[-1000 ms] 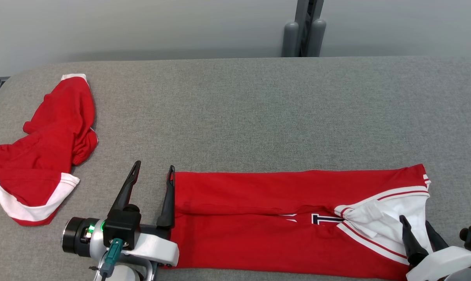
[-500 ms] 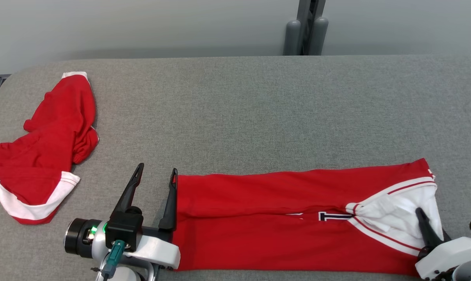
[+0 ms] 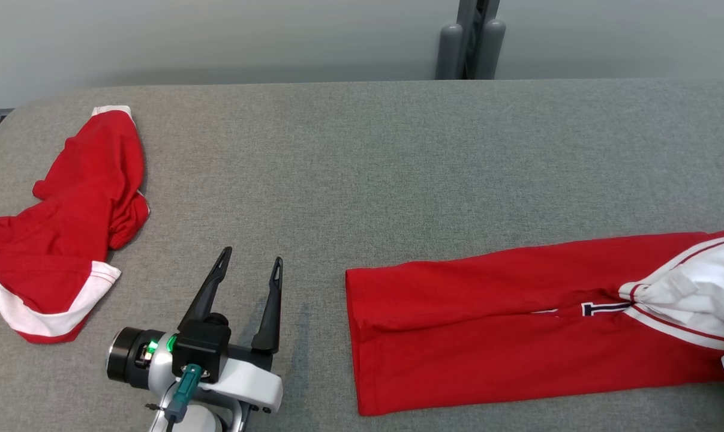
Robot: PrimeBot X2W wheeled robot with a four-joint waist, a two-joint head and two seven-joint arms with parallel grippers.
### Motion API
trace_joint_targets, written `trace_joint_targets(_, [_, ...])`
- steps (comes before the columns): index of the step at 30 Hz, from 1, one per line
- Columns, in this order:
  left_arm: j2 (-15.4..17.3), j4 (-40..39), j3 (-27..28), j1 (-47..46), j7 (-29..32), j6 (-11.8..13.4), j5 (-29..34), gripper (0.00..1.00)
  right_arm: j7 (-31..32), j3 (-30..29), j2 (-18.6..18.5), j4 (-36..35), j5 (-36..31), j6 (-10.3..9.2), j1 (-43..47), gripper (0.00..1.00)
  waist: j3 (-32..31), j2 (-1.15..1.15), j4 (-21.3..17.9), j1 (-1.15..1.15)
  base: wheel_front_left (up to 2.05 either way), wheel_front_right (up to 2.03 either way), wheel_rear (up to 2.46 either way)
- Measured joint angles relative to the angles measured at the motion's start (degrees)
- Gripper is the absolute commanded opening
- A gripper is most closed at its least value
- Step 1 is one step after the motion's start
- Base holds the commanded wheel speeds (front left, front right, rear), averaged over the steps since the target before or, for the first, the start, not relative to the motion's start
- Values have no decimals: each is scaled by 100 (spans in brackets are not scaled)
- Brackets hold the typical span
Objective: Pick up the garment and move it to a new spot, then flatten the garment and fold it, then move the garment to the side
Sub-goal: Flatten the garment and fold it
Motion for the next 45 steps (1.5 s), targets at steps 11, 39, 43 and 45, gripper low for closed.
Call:
trace_joint_targets(11, [-60, 104, 9, -42, -1, -46, 49, 100, 160, 724, -32, -547, 49, -1, -215, 0, -165, 0, -155, 0, 0, 0, 0])
trace_joint_targets(39, [-107, 102, 339, -8, -1, -202, 41, 100, 2252, 985, 1984, -3439, 779, -2, 659, 0, -465, 0, -86, 0, 0, 0, 0])
trace_joint_targets(43, [-119, 105, 361, -8, -1, -203, 41, 100, 2387, 992, 2268, -3453, 689, -2, 712, 0, -445, 0, 9, 0, 0, 0, 0])
trace_joint_targets(45, [-132, 118, 347, -9, -1, -222, 40, 100, 2428, 976, 2377, -3431, 612, -2, 742, 0, -427, 0, 83, 0, 0, 0, 0])
